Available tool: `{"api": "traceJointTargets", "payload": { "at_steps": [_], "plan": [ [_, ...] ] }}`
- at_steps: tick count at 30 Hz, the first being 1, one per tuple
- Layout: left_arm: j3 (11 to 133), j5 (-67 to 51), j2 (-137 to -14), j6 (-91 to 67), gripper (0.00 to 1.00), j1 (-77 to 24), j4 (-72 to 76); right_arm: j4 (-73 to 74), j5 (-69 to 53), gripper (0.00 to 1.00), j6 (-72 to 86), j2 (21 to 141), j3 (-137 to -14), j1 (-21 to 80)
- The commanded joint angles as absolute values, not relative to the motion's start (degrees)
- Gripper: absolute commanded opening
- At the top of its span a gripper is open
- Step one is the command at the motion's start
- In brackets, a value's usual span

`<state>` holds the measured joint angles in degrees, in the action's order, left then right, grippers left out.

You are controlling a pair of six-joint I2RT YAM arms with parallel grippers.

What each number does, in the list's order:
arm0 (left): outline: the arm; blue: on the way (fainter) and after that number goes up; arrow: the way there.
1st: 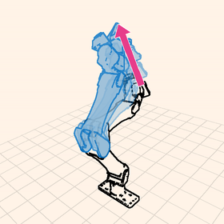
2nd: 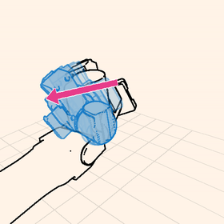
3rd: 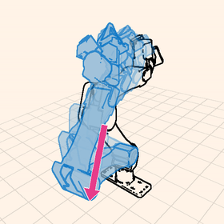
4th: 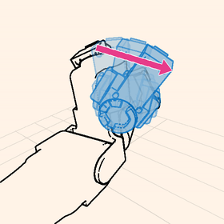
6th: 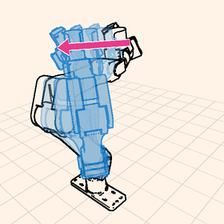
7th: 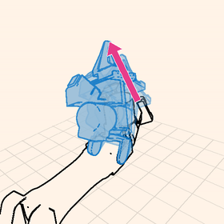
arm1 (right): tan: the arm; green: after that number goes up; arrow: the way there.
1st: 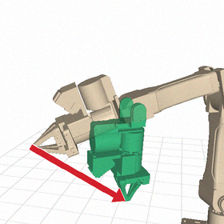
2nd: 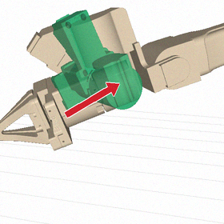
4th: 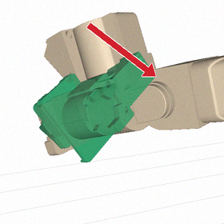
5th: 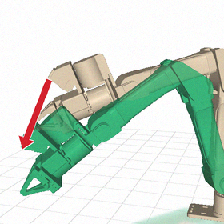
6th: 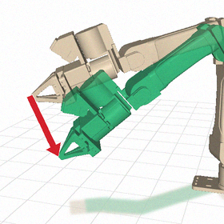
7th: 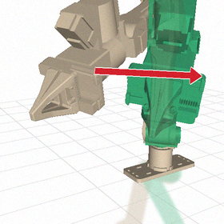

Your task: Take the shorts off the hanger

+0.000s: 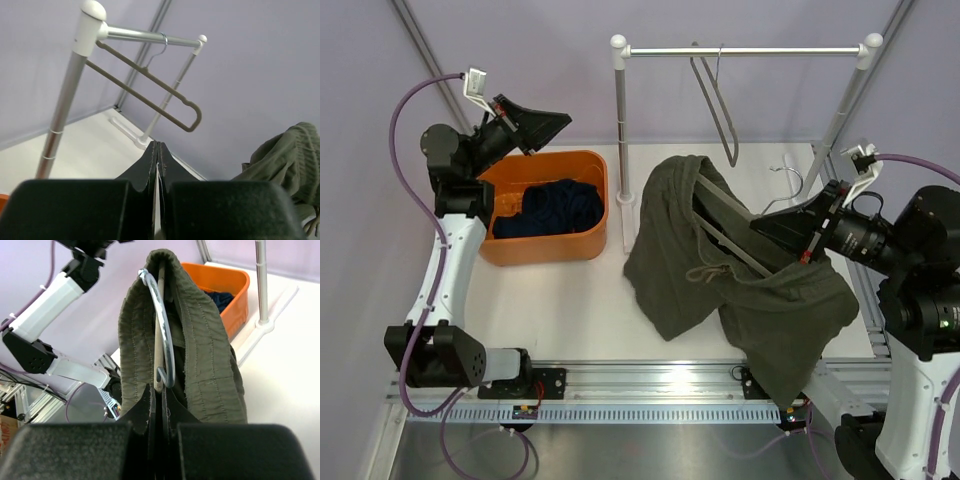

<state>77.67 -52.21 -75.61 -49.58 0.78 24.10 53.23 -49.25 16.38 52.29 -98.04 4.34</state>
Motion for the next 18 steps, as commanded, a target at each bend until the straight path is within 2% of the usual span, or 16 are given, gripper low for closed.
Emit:
{"api": "traceJointTargets", "payload": {
  "at_steps": [1,4,5,8,12,14,18],
  "plan": [
    [77.17,-52.46,-75.40,-52.38,0.00,-0.09,31.54,50.63,-49.30,0.00,16.96,52.21,-101.07,4.13],
    [78.21,-58.34,-76.72,-57.73,0.00,-0.87,40.49,50.27,-50.80,0.00,17.31,52.73,-101.07,4.13],
    [79.44,-62.62,-78.56,-58.79,0.08,-3.32,41.65,50.01,-51.58,0.00,17.49,53.43,-101.34,4.04],
    [81.30,-67.13,-80.77,-59.85,0.45,-8.50,44.72,47.48,-53.61,0.00,19.68,54.31,-101.43,4.04],
    [77.79,-69.69,-79.72,-60.12,0.65,-11.86,50.79,47.72,-53.79,0.00,20.30,56.16,-104.57,4.13],
    [77.43,-71.27,-79.63,-59.07,0.72,-13.17,49.76,47.55,-54.66,0.00,21.00,57.82,-106.86,4.04],
    [77.17,-72.51,-79.89,-54.32,0.76,-14.41,46.05,46.32,-55.90,0.00,22.50,60.03,-110.12,4.13]
  ]
}}
